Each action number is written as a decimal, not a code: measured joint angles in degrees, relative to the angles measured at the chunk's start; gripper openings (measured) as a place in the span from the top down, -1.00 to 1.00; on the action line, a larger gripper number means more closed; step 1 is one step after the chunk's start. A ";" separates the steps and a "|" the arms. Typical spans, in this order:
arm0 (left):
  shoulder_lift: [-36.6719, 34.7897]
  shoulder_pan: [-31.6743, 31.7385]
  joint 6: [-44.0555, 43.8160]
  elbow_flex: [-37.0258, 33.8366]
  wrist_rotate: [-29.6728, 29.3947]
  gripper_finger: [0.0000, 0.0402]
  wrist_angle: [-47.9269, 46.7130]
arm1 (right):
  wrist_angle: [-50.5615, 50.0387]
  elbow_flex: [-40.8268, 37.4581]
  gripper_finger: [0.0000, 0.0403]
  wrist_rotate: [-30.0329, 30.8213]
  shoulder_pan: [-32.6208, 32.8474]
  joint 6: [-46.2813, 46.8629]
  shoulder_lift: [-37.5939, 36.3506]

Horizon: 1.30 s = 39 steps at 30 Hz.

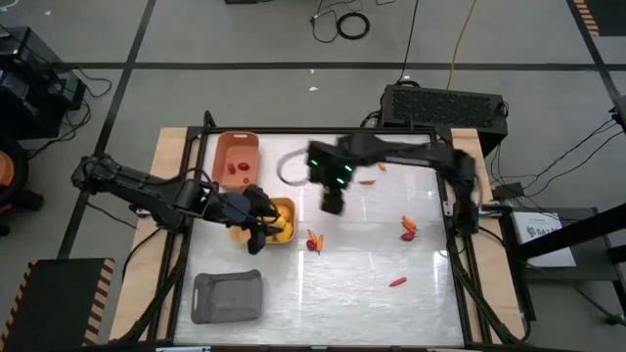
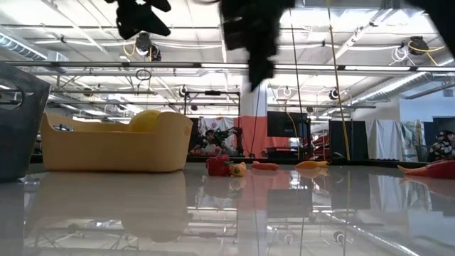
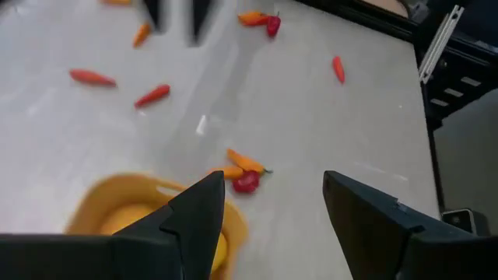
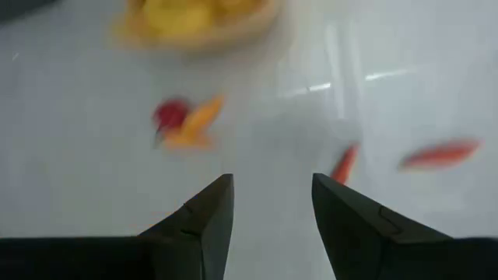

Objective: Sort produce into baskets
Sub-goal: Put the red chili pepper into the orange bin

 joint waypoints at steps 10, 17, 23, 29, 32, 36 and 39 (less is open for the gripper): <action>-0.04 5.66 11.27 0.00 0.22 -0.13 3.79 | 8.74 -42.20 0.17 0.44 10.34 16.85 -31.23; -0.02 10.87 12.51 0.00 4.64 -0.13 6.39 | 9.34 -54.38 0.17 0.55 15.41 7.73 -41.10; -0.02 12.17 12.91 0.02 4.80 -0.13 6.04 | 9.35 -59.74 0.15 0.74 16.79 0.98 -40.53; -0.02 12.15 13.52 0.00 4.81 -0.13 5.98 | 9.34 -61.31 0.03 1.28 16.71 0.85 -36.25; -0.02 12.17 14.25 0.00 4.81 -0.13 5.95 | 9.34 -61.31 -0.03 1.32 16.71 0.93 -33.51; -0.02 12.15 14.42 0.00 4.81 -0.13 5.92 | 9.33 -61.31 -0.06 2.74 16.74 1.59 -29.74; -0.02 12.15 14.45 0.00 4.81 -0.13 5.89 | 9.35 -61.31 -0.05 5.50 16.71 3.18 -27.33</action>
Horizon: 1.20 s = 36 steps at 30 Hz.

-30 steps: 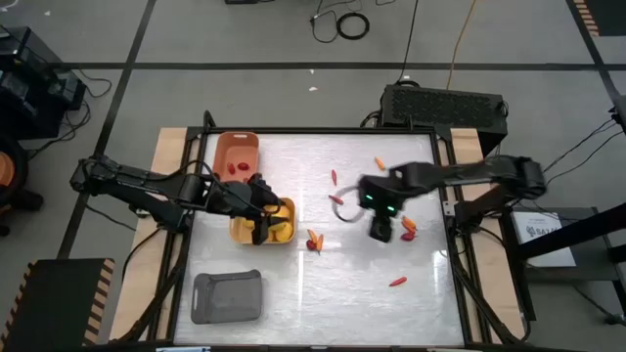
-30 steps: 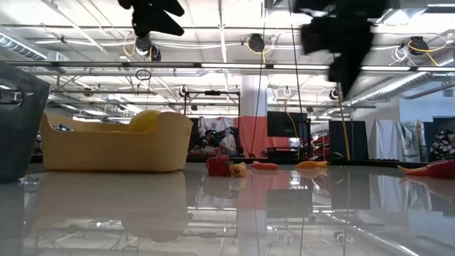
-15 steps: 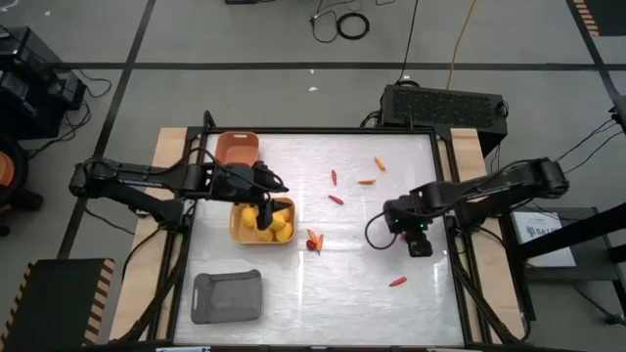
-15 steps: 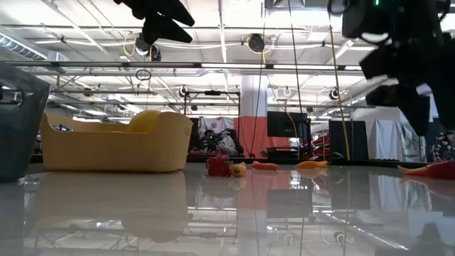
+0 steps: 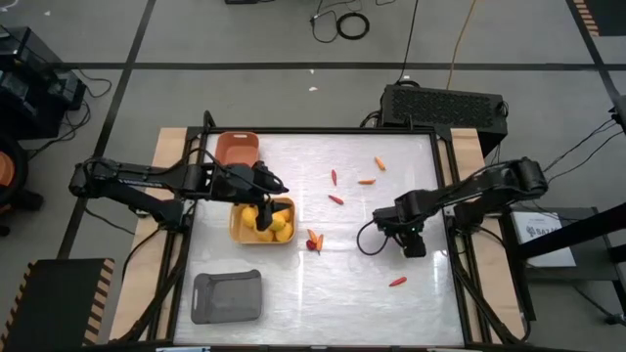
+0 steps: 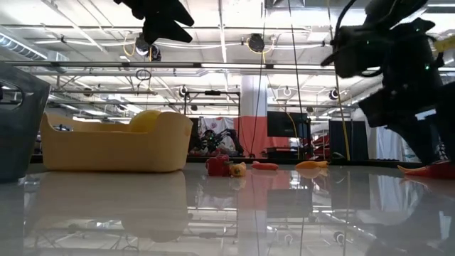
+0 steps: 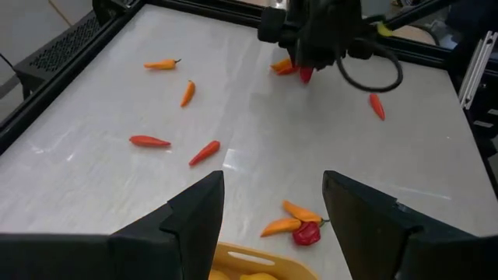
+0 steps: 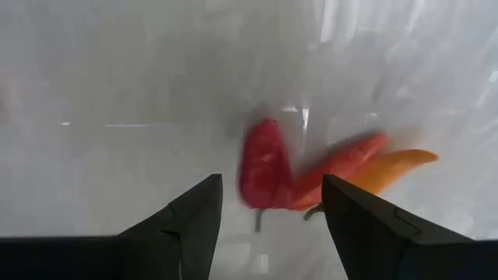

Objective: Sort produce into baskets
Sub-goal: Put the red chili pepper into the orange bin

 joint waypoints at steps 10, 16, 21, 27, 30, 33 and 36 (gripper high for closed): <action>0.00 0.00 -0.13 0.00 0.00 -0.13 -0.66 | 1.09 0.00 -0.05 -0.14 0.00 1.04 3.81; 0.00 0.00 -0.15 0.00 0.17 -0.13 -1.35 | 1.06 0.00 0.13 -0.14 0.00 2.13 3.79; 0.00 0.00 -0.17 0.00 0.17 -0.13 -1.70 | 1.04 0.00 0.42 -0.18 0.00 2.94 3.79; 0.02 0.00 -0.18 0.00 0.20 -0.13 -2.02 | 0.35 1.51 0.71 -0.46 0.00 4.44 3.55; 0.01 0.00 -0.25 0.00 0.74 -0.13 -3.04 | 0.25 4.25 0.74 -0.53 -0.15 4.27 3.53; 0.02 0.00 -0.57 0.00 1.07 -0.13 -6.34 | 0.58 8.41 0.72 -0.51 -0.79 3.64 3.53; 0.01 0.00 -2.40 0.00 1.09 -0.13 -9.88 | 2.87 13.20 0.69 -0.52 -2.01 1.69 3.52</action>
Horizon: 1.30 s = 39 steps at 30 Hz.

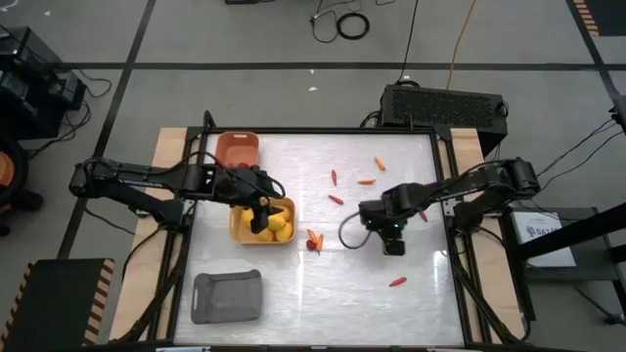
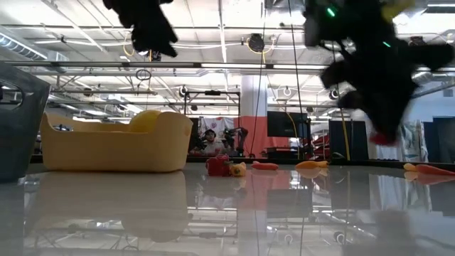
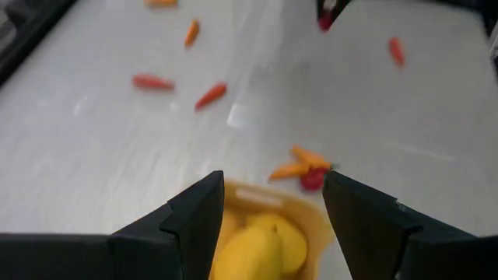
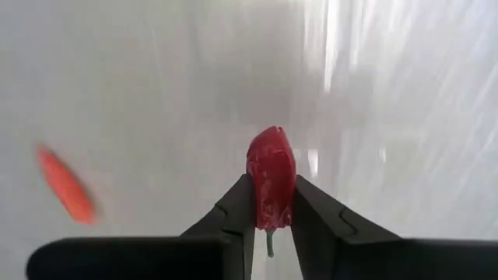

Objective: Sort produce into baskets
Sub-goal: Put the red chili pepper into the orange bin

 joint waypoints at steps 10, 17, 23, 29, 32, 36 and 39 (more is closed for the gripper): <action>-0.01 -0.04 -11.11 0.00 0.52 -0.13 -17.70 | 38.91 9.38 0.68 0.45 -8.95 -5.80 -0.03; 0.01 -3.24 -22.43 0.00 2.12 -0.13 -30.03 | 70.41 9.46 0.68 -0.33 -16.93 -7.86 5.59; -0.01 -10.77 -32.68 0.00 2.30 -0.13 -32.56 | 82.42 16.87 0.68 -4.50 -20.91 -4.57 18.74; 0.01 -17.63 -43.91 0.00 3.17 -0.13 -32.59 | 82.26 35.60 0.68 -4.58 -21.33 -2.13 35.56; 0.01 -21.13 -49.71 0.00 3.38 -0.13 -32.14 | 80.95 45.58 0.68 -4.54 -21.58 0.58 42.94; 0.01 -25.42 -56.75 0.00 3.35 -0.13 -31.93 | 73.52 57.47 0.68 -4.53 -21.70 3.10 50.70; 0.01 -27.97 -61.31 0.00 3.04 -0.13 -31.93 | 67.18 64.99 0.68 -4.53 -21.66 3.98 54.95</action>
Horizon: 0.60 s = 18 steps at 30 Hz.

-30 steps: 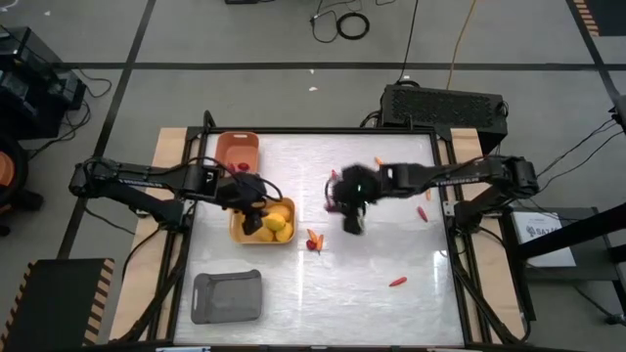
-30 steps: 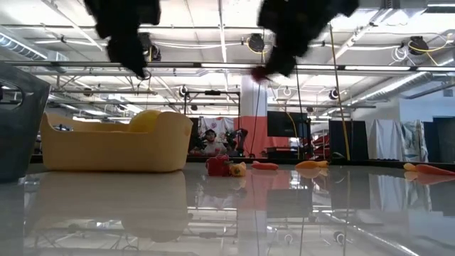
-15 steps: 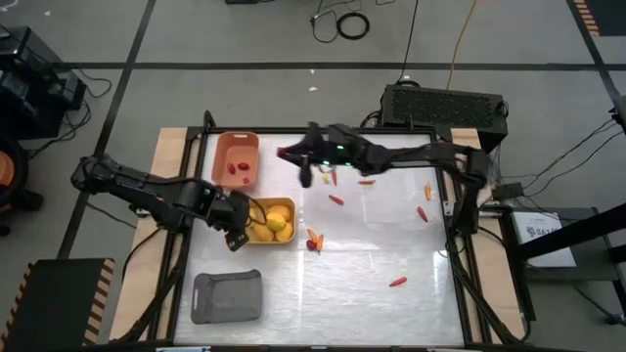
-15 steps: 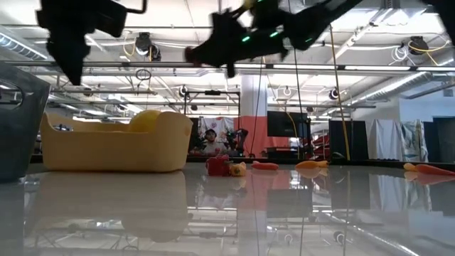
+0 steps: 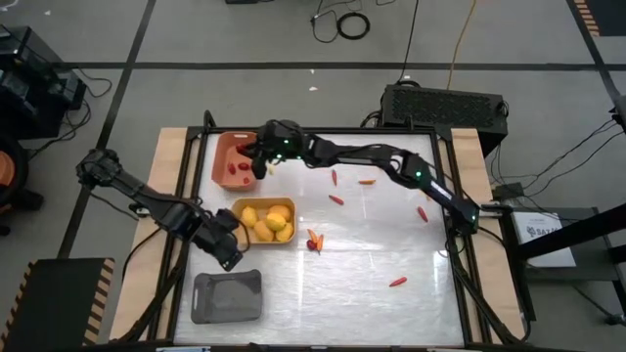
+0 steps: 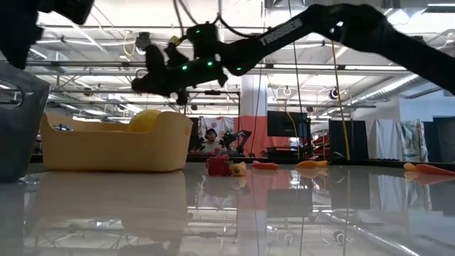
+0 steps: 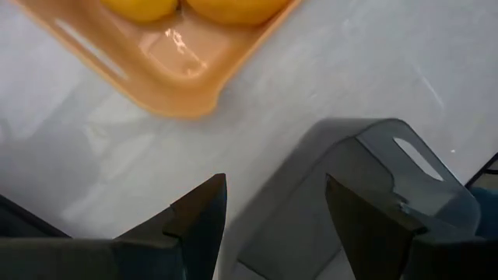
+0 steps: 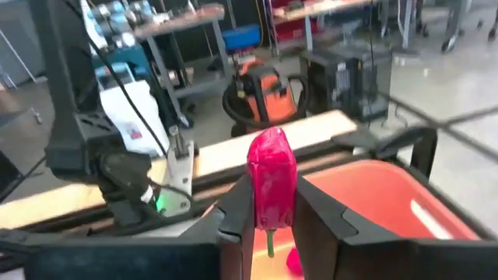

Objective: Sort produce into baskets
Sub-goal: Put the red chili pepper into the orange bin

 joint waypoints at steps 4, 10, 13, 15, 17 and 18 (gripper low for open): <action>0.00 -2.46 -4.59 0.00 -1.54 -0.13 0.59 | -4.86 6.49 0.68 0.00 0.07 0.04 4.06; 0.00 -4.09 -6.43 0.00 -3.67 -0.13 3.89 | -6.63 7.40 0.68 0.04 0.15 1.08 6.31; 0.00 -4.08 -6.47 0.00 -5.03 -0.13 4.77 | -8.34 7.45 0.68 0.07 0.34 -0.92 6.31; 0.00 -4.08 -6.35 0.00 -5.64 -0.13 4.80 | -9.25 7.45 0.68 0.12 0.70 -2.22 6.31; 0.00 -4.01 -5.95 0.00 -6.02 -0.13 5.35 | -10.07 7.45 0.68 0.08 1.02 -2.68 6.31; 0.00 -4.01 -5.91 0.00 -6.36 -0.13 5.73 | -10.41 7.45 0.68 0.07 1.16 -2.76 6.31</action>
